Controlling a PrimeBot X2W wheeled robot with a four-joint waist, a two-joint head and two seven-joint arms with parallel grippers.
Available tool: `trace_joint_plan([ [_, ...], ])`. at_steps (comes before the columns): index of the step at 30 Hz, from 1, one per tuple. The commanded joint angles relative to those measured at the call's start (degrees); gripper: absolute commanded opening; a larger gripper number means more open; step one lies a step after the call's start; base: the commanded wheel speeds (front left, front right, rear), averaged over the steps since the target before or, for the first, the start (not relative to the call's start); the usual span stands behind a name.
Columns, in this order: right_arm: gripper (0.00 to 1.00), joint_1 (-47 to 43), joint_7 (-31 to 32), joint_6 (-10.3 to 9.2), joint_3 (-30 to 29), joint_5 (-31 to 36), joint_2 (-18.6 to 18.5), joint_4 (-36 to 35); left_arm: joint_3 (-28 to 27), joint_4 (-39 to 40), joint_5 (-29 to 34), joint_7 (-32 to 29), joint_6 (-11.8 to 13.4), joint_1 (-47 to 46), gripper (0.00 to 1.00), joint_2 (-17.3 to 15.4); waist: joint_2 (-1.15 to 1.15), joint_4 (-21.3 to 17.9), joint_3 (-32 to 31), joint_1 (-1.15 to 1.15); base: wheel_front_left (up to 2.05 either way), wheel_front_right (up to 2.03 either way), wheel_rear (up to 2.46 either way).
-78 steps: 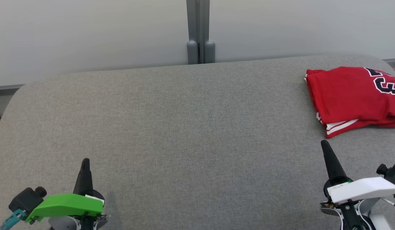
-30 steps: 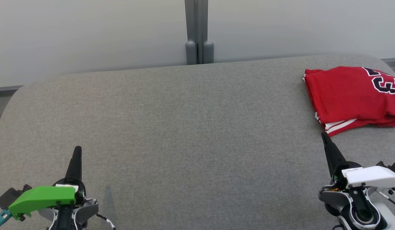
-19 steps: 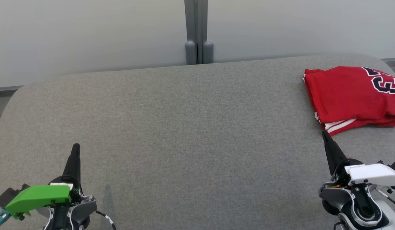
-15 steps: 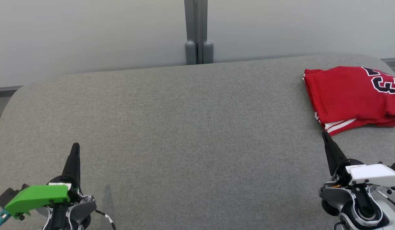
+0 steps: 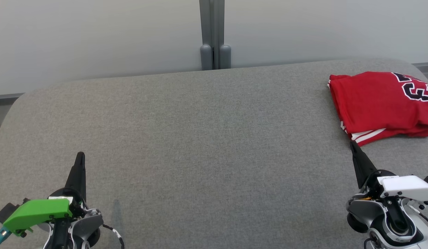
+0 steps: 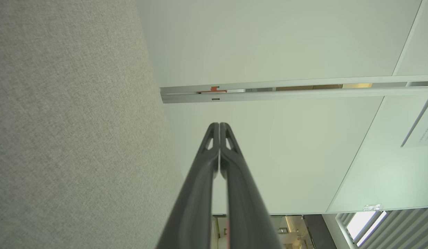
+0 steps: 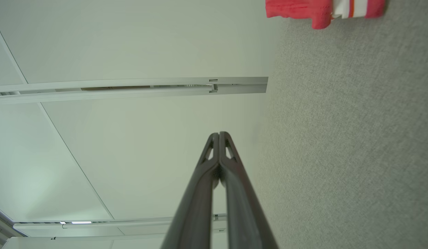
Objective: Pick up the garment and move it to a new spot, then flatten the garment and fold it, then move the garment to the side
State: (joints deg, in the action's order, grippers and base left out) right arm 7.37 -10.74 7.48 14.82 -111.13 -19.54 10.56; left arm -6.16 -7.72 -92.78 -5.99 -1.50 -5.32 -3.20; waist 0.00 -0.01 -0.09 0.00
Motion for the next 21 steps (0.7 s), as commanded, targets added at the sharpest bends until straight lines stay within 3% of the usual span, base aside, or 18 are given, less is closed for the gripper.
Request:
trace_joint_plan([
  [1, 0.00, 0.57, -0.33, 0.02, 0.21, -0.31, -0.32, -0.17, -0.24, 0.22, -0.14, -0.23, -0.28, -0.69, 0.00, -0.03, 0.00, 0.00, 0.00, 0.00, 0.00, 0.00, 0.00],
  [21, 0.00, 0.81, -1.75, 0.02, 1.80, -1.71, -1.65, -0.86, -0.30, 0.27, -0.06, -0.27, -0.26, -0.67, 0.00, 0.02, 0.00, 0.01, 0.02, 0.00, 0.00, 0.00, 0.00],
])
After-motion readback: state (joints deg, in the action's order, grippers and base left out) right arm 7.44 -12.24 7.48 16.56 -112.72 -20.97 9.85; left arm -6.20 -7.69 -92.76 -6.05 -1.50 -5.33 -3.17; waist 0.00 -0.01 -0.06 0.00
